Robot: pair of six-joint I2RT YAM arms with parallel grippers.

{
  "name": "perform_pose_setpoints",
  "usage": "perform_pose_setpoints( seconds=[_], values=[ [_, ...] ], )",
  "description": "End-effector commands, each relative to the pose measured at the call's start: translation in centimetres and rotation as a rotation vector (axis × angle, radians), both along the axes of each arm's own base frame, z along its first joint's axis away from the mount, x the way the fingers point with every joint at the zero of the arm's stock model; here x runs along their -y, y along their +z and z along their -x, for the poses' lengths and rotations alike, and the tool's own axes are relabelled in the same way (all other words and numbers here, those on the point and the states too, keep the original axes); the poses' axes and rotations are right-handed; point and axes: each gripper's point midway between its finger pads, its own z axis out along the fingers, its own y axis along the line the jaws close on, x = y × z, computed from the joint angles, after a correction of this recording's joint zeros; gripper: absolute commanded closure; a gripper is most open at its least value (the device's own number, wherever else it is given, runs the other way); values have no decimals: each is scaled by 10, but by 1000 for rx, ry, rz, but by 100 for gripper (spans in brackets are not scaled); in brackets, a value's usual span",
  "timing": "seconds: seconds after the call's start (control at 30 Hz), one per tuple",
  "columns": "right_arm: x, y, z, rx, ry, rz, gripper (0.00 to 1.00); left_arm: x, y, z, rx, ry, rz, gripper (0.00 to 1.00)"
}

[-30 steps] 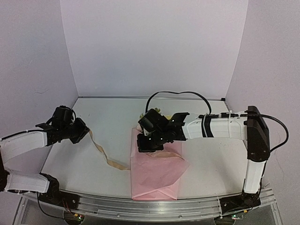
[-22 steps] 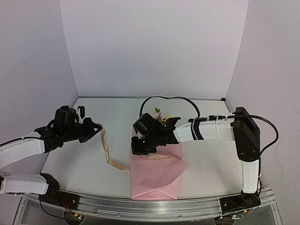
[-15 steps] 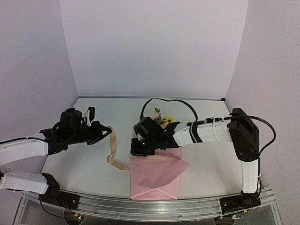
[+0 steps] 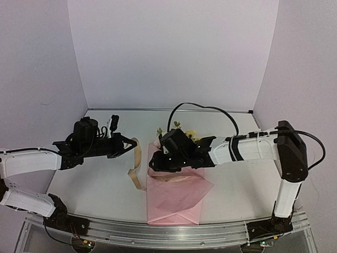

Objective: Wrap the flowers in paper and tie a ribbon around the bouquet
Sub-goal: Place the right side of the ribbon on the folded bouquet, then place the left side of the ribbon on the folded bouquet.

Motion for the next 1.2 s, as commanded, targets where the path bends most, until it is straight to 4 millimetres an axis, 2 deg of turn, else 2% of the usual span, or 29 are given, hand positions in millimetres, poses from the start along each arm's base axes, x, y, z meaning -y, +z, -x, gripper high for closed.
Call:
perform_pose_setpoints(
  seconds=[0.0,0.1,0.23,0.43,0.5,0.53,0.67,0.77,0.83,1.03,1.17],
  values=[
    [25,47,-8,100,-104,-51,55,26,41,8,112,-142,65,100],
    [53,50,-7,127,-162,-1,52,44,45,14,114,-219,48,100],
    [94,46,-3,159,-249,51,49,82,35,25,102,-339,-17,100],
    [139,39,5,178,-341,86,46,135,-1,36,48,-488,-132,100],
    [149,36,7,177,-360,96,45,147,-19,37,19,-515,-184,100],
    [153,34,8,177,-370,100,44,151,-22,36,15,-523,-193,100],
    [161,34,13,186,-382,120,43,164,-43,23,-16,-522,-253,100],
    [160,37,14,188,-371,138,42,169,-55,22,-47,-548,-281,100],
    [160,37,13,186,-373,152,42,170,-62,21,-59,-548,-298,95],
    [156,37,11,185,-375,164,41,170,-62,18,-50,-548,-317,92],
    [145,39,13,190,-307,176,40,170,-67,14,-56,-536,-342,96]
  ],
)
